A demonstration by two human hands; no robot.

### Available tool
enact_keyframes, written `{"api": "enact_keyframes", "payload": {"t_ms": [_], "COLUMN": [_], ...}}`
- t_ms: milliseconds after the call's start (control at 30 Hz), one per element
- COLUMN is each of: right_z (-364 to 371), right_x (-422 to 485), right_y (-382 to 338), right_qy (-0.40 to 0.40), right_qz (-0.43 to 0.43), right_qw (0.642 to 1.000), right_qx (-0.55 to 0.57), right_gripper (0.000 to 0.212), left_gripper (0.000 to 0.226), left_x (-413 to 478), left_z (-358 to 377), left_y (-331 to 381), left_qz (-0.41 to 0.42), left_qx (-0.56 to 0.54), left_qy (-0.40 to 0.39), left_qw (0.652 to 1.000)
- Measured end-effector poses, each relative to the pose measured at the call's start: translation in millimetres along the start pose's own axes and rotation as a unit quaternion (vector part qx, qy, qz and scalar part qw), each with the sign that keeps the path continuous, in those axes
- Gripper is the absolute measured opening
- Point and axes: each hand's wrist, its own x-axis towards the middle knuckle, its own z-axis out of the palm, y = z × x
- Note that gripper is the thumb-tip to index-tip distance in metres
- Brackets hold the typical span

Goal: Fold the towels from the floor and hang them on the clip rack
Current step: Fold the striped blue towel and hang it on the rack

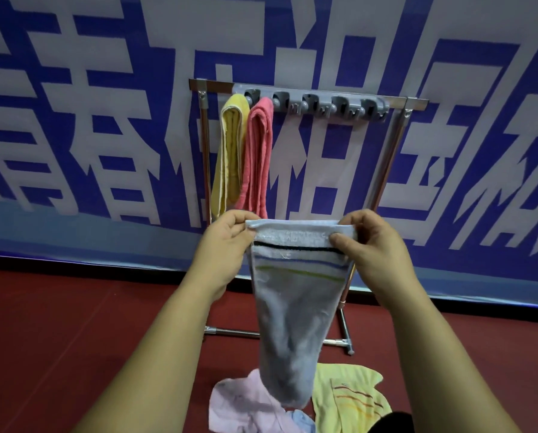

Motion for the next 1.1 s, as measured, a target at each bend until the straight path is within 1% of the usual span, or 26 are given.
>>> {"api": "enact_keyframes", "payload": {"t_ms": [100,133,233,267,333,367,533,800,900,1100], "right_z": [-7,-8,-10,-11,-12,-13,-10,12,22,41], "right_x": [4,4,-2,-5,-8,-8,-2,-3,-5,-13], "right_y": [4,5,7,8,12,13,23,25,24,18], "right_qy": [-0.001,0.000,0.007,0.009,0.009,0.009,0.039,0.091,0.088,0.046], "right_qz": [0.012,0.018,0.035,0.041,0.054,0.060,0.061,0.074,0.085,0.084], "right_qw": [1.000,1.000,0.999,0.999,0.996,0.995,0.997,0.993,0.992,0.995], "right_qx": [-0.017,-0.019,0.003,0.023,0.070,0.075,-0.007,-0.026,-0.006,0.008], "right_gripper": [0.033,0.030,0.004,0.003,0.009,0.011,0.016,0.007,0.002,0.007], "left_gripper": [0.024,0.023,0.023,0.024,0.025,0.025,0.023,0.024,0.024,0.022], "left_x": [6,5,2,0,-2,-3,-6,-17,-22,-34], "left_z": [0,1,5,5,7,8,16,38,48,65], "left_y": [5,5,-5,-9,-16,-18,-24,-27,-28,-29], "left_qz": [0.004,0.004,-0.005,-0.008,-0.018,-0.024,-0.051,-0.061,-0.056,-0.042], "left_qx": [0.001,0.001,-0.010,-0.013,-0.020,-0.024,-0.022,-0.018,-0.019,-0.018], "left_qy": [-0.006,-0.011,-0.022,-0.021,-0.019,-0.018,-0.009,0.032,0.041,0.038], "left_qw": [1.000,1.000,1.000,1.000,0.999,0.999,0.998,0.997,0.997,0.998]}}
